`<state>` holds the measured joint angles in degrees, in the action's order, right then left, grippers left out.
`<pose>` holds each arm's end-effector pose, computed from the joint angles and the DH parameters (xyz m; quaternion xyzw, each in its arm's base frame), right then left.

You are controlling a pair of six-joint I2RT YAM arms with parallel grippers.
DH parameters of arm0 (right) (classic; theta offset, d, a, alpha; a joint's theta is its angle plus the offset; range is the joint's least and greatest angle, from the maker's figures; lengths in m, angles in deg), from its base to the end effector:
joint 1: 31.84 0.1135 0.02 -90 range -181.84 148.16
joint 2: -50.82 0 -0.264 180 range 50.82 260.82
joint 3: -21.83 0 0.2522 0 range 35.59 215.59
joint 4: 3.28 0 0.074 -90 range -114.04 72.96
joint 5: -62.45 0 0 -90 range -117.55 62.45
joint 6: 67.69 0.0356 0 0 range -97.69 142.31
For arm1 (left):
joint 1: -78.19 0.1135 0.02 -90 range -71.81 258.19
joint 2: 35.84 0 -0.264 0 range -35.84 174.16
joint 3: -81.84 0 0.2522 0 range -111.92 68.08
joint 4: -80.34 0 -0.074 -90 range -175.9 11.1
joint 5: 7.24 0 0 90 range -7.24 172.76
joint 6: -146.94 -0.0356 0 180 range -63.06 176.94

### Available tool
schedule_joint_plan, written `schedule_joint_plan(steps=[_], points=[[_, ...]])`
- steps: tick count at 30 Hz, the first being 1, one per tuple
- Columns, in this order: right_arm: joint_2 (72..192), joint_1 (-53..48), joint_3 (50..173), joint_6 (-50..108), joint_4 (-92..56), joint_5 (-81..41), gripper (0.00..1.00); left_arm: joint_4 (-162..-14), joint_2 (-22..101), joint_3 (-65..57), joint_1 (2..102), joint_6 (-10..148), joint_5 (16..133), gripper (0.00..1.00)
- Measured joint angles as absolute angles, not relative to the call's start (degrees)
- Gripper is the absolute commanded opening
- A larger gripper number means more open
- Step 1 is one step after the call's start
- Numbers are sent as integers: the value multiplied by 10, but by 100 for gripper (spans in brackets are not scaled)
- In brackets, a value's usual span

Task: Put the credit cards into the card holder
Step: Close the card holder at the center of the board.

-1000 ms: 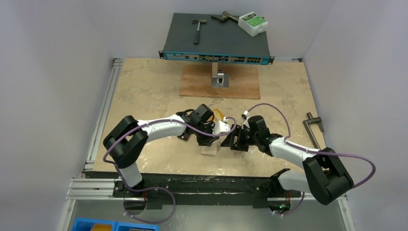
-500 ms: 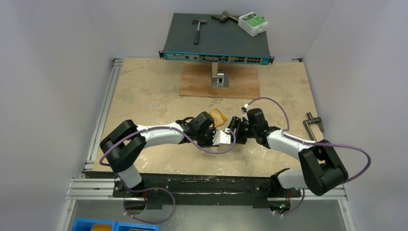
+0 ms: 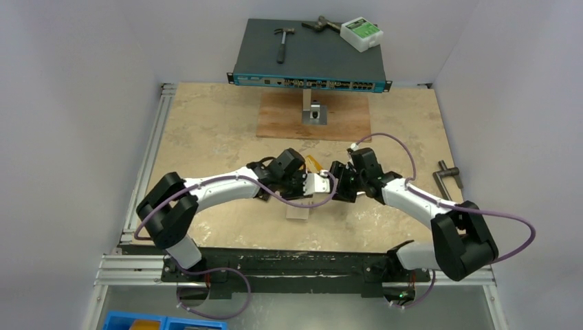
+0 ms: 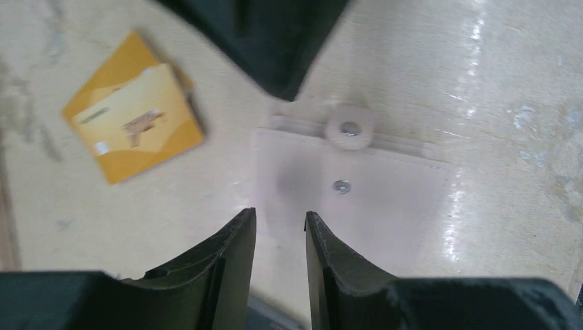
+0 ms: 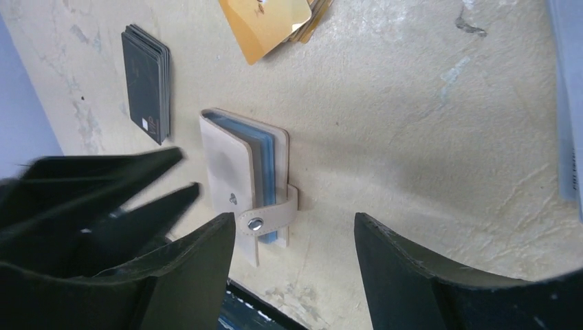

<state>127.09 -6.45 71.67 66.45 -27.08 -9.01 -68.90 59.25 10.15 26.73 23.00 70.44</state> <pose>0.2229 0.1183 0.1749 0.0971 0.9246 0.3159 0.1894 0.2050 -0.2696 0.1881 0.6658 0.6728 -0.1475 0.2868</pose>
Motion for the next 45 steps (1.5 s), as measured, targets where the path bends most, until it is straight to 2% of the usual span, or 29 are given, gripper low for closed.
schedule_joint_plan(steps=[2, 3, 4, 5, 6, 7, 8, 9, 13, 17, 19, 22, 25, 29, 32, 33, 35, 36, 40, 45], points=[[1265, -65, 719, 664, -282, -95, 57, -667, 578, 80, 274, 235, 723, 33], [1261, -69, 719, 667, -286, -96, 56, -655, 567, 69, 278, 236, 733, 63], [1257, -74, 718, 669, -287, -94, 56, -646, 554, 60, 284, 236, 741, 79], [1253, -86, 715, 673, -283, -82, 58, -639, 539, 52, 290, 235, 745, 85], [1248, -104, 707, 678, -271, -67, 63, -634, 523, 47, 298, 241, 744, 89], [1244, -126, 694, 684, -256, -48, 72, -630, 506, 44, 311, 248, 738, 92], [1243, -145, 683, 691, -242, -33, 87, -628, 492, 44, 326, 253, 728, 93], [1244, -167, 669, 694, -229, -16, 97, -625, 477, 44, 351, 264, 707, 95], [1260, -196, 656, 680, -253, -9, 99, -610, 450, 36, 460, 288, 634, 97], [1243, -194, 685, 664, -301, -16, 99, -626, 437, 70, 480, 275, 613, 96], [1225, -194, 704, 664, -311, -17, 98, -626, 426, 93, 475, 272, 603, 100], [1209, -194, 729, 663, -319, -15, 82, -618, 427, 94, 471, 258, 583, 100], [1211, -180, 762, 657, -351, -39, 76, -616, 424, 89, 492, 246, 536, 100], [1228, -122, 823, 642, -412, -99, 64, -676, 403, 91, 632, 292, 412, 100], [1232, -102, 833, 637, -417, -104, 46, -636, 429, 46, 684, 270, 355, 100], [1234, -101, 833, 637, -420, -105, 46, -612, 447, 19, 684, 262, 338, 100], [1243, -94, 833, 638, -428, -123, 53, -606, 466, -4, 668, 260, 342, 100], [1251, -86, 836, 638, -437, -138, 58, -610, 463, 0, 658, 263, 363, 100], [1300, -11, 878, 638, -479, -202, 67, -624, 433, 33, 596, 263, 456, 100], [1342, 71, 920, 640, -497, -255, 68, -597, 462, 8, 624, 279, 441, 100]])
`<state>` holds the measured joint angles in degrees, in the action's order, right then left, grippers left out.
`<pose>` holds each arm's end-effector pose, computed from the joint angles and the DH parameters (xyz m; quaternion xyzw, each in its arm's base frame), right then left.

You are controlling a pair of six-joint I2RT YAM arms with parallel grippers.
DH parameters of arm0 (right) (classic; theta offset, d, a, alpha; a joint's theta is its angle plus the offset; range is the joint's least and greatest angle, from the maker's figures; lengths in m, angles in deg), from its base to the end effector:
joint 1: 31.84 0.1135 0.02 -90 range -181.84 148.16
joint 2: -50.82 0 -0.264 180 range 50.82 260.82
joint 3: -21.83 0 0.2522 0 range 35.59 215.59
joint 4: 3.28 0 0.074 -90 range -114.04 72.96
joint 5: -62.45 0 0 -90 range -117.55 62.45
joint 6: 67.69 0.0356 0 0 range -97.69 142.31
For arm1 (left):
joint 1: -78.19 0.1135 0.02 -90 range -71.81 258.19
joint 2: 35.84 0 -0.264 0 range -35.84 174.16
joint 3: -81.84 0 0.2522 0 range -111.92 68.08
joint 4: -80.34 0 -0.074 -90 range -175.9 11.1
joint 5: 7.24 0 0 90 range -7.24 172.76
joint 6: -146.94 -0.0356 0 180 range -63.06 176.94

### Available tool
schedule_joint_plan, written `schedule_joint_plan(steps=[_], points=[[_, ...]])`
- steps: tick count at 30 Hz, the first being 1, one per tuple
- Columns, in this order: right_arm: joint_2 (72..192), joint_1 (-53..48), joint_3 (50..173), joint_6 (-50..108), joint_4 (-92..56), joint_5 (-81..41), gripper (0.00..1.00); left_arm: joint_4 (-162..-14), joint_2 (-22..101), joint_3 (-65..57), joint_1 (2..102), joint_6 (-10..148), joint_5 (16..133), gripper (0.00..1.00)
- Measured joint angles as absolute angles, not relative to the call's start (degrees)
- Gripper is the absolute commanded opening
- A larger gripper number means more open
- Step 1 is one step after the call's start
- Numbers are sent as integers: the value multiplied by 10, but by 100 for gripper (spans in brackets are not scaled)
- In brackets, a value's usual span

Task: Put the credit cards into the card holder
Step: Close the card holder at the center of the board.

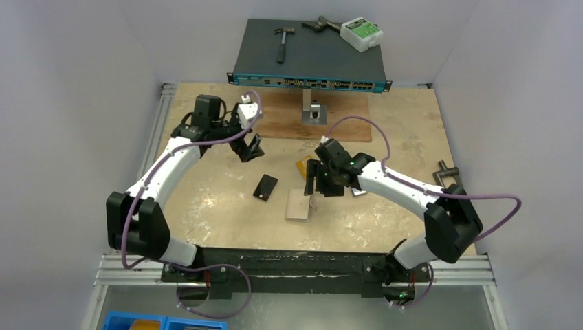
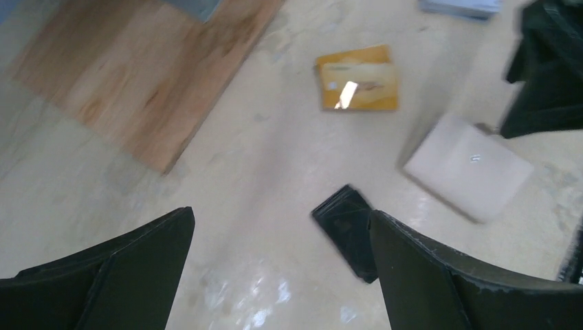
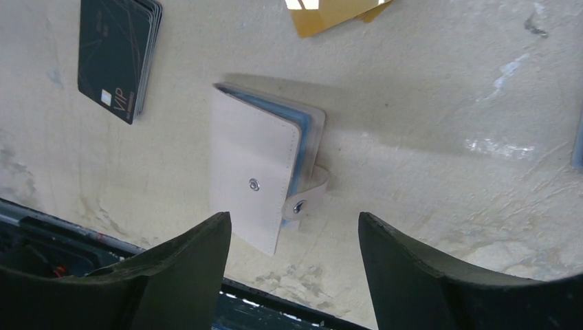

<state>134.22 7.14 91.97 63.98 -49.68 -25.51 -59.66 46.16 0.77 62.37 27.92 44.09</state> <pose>0.2250 0.1837 0.2233 0.0180 0.9648 0.1824 0.1884 0.2944 -0.1065 0.3041 0.4545 0.7411 -0.2542 0.4239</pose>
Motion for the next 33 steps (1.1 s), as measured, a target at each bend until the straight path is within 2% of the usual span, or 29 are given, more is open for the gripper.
schedule_joint_plan(steps=[2, 8, 12, 15, 20, 24, 30, 33], points=[[1361, 98, 932, 643, -503, -274, 68, -586, 477, -9, 654, 290, 453, 100], [1428, 144, 958, 647, -525, -315, 66, -649, 414, 53, 626, 305, 664, 100], [1446, 150, 964, 648, -536, -332, 62, -600, 443, 22, 681, 322, 600, 100], [1446, 150, 964, 650, -537, -344, 53, -609, 474, 18, 701, 324, 608, 100], [1446, 150, 964, 654, -537, -359, 32, -649, 418, 117, 596, 304, 667, 100], [1446, 150, 964, 656, -538, -363, 21, -676, 417, 132, 515, 284, 668, 100], [1441, 150, 963, 663, -539, -365, 5, -733, 414, 241, 382, 221, 668, 100], [1436, 150, 963, 666, -540, -365, 0, -743, 417, 265, 340, 180, 668, 100]])
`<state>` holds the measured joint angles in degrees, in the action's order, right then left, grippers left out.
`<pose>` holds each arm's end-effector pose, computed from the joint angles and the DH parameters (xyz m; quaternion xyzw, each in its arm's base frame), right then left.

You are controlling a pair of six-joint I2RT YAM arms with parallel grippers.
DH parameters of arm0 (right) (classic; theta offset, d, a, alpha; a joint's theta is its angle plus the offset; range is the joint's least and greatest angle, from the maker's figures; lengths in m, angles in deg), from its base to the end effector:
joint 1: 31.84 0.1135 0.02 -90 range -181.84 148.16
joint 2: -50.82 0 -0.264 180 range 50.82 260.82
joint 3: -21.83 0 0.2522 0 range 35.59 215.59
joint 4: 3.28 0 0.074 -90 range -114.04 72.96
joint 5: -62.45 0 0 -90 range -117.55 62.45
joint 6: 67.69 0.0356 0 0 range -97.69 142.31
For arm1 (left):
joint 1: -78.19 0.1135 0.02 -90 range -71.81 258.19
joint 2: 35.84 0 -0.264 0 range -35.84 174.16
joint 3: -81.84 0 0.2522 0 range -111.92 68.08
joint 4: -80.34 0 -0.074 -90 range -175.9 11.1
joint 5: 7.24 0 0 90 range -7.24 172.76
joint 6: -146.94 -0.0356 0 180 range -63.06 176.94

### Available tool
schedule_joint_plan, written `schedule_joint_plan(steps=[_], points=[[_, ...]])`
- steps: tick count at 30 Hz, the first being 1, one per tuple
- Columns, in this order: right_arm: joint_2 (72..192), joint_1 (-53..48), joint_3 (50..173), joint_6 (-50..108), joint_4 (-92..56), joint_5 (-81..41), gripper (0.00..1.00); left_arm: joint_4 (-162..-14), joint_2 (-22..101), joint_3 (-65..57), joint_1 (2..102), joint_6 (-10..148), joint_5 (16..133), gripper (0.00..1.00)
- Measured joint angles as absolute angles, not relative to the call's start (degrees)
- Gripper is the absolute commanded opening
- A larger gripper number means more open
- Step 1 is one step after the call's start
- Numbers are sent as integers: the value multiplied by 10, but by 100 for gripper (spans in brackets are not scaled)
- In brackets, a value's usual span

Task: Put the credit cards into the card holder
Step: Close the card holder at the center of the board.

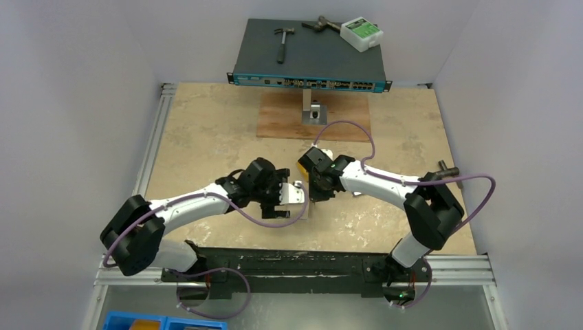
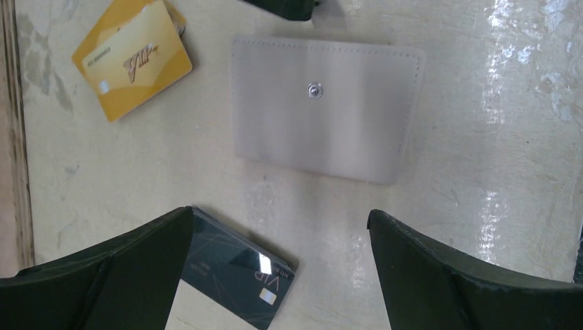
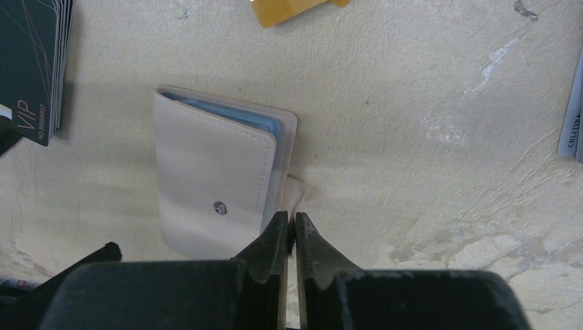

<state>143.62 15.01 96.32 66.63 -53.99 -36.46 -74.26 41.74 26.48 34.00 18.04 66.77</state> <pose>0.2170 0.2234 0.1960 -0.0075 0.9804 0.0762 0.1816 0.1865 -0.1950 0.1960 0.6500 0.6577 -0.1461 0.3516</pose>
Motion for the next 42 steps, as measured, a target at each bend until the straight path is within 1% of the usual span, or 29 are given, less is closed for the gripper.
schedule_joint_plan(steps=[2, 5, 12, 17, 20, 24, 34, 36, 40, 41, 42], points=[[1433, 150, 963, 667, -540, -365, 0, -752, 422, 267, 322, 157, 671, 96], [1432, 150, 959, 669, -539, -365, 0, -781, 437, 267, 303, 119, 680, 88], [1409, 121, 917, 673, -525, -337, 0, -844, 453, 311, 289, 1, 675, 64], [1394, 92, 902, 673, -511, -308, 0, -834, 468, 325, 281, -68, 664, 49], [1384, 85, 898, 673, -497, -289, 0, -821, 475, 313, 276, -84, 659, 42], [1379, 78, 894, 673, -480, -260, 0, -811, 484, 295, 263, -101, 654, 39], [1393, 70, 889, 666, -452, -217, 0, -800, 501, 282, 244, -123, 645, 37], [1401, 70, 889, 662, -448, -210, 0, -790, 503, 278, 243, -130, 645, 29], [1413, 70, 889, 655, -445, -201, 0, -762, 517, 258, 240, -141, 639, 25], [1416, 70, 889, 653, -443, -199, 0, -756, 520, 254, 239, -144, 637, 21], [1422, 70, 890, 651, -441, -195, 0, -752, 522, 251, 239, -146, 637, 20]])
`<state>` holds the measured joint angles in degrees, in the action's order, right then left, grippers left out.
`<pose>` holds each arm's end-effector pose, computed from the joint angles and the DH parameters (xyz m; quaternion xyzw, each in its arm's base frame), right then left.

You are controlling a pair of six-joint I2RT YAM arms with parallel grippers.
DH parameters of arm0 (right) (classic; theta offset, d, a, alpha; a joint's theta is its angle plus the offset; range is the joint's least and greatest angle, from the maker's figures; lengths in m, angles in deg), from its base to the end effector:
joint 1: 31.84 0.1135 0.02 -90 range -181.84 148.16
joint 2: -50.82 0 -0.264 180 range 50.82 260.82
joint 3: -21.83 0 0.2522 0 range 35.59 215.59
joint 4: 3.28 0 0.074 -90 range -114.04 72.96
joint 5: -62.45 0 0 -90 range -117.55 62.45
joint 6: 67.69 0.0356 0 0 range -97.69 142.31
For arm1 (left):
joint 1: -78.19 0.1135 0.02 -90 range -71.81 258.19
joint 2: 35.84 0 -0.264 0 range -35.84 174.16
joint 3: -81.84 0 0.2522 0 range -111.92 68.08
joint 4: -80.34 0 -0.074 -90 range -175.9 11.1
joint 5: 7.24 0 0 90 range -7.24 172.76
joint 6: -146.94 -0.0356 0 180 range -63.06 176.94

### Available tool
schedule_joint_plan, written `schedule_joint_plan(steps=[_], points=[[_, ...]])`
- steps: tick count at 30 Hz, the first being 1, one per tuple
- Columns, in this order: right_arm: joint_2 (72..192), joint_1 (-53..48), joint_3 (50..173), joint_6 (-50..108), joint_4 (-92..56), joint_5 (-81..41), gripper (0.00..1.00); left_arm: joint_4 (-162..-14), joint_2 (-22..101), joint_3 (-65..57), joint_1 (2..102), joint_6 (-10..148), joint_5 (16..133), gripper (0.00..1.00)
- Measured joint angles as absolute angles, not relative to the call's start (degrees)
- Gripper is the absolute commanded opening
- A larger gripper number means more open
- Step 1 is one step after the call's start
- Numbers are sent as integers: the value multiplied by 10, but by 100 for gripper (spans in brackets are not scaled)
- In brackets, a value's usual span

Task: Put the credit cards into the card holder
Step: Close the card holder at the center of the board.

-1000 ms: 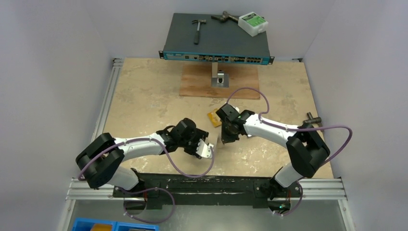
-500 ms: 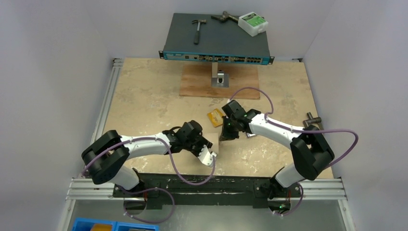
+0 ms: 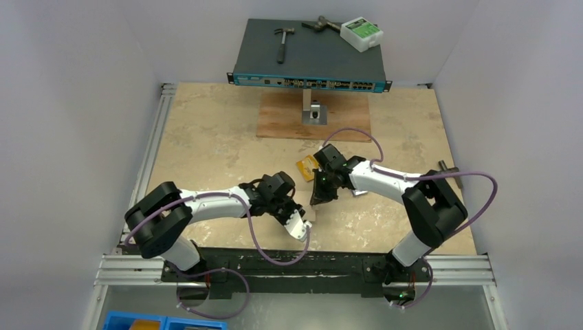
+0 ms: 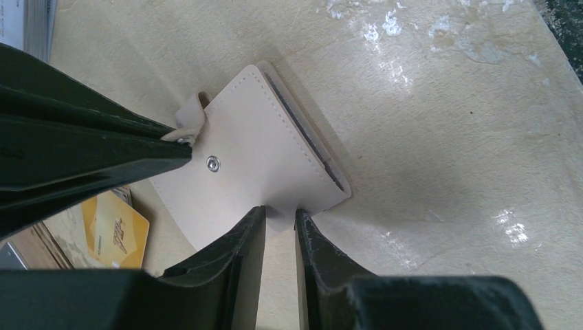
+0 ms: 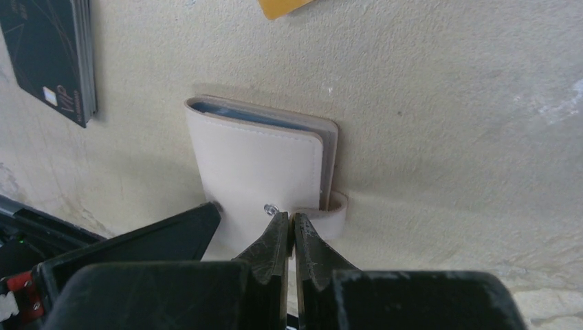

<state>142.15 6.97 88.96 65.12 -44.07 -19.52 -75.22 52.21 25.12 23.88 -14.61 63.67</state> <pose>0.2325 0.1934 0.1750 0.0188 0.9738 0.1929 0.1188 0.1580 -0.2399 0.1572 0.8614 0.3855 -0.1132 0.3107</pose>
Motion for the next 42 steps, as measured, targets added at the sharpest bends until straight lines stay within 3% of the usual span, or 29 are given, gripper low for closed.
schedule_joint_plan(steps=[7, 12, 20, 26, 40, 42], points=[[1457, 67, 898, 645, -431, -175, 0, -747, 532, 243, 237, -151, 633, 20], [1469, 67, 912, 641, -439, -176, 0, -780, 527, 262, 237, -155, 635, 25], [1493, 60, 945, 623, -455, -190, 0, -1097, 497, 451, 215, -299, 687, 26], [1493, 64, 944, 620, -447, -190, 0, -999, 415, 448, 233, -364, 669, 34], [1487, 63, 937, 604, -438, -195, 0, -1043, 518, 417, 233, -480, 673, 42], [1483, 62, 933, 603, -432, -197, 5, -1039, 523, 413, 233, -493, 674, 39]])
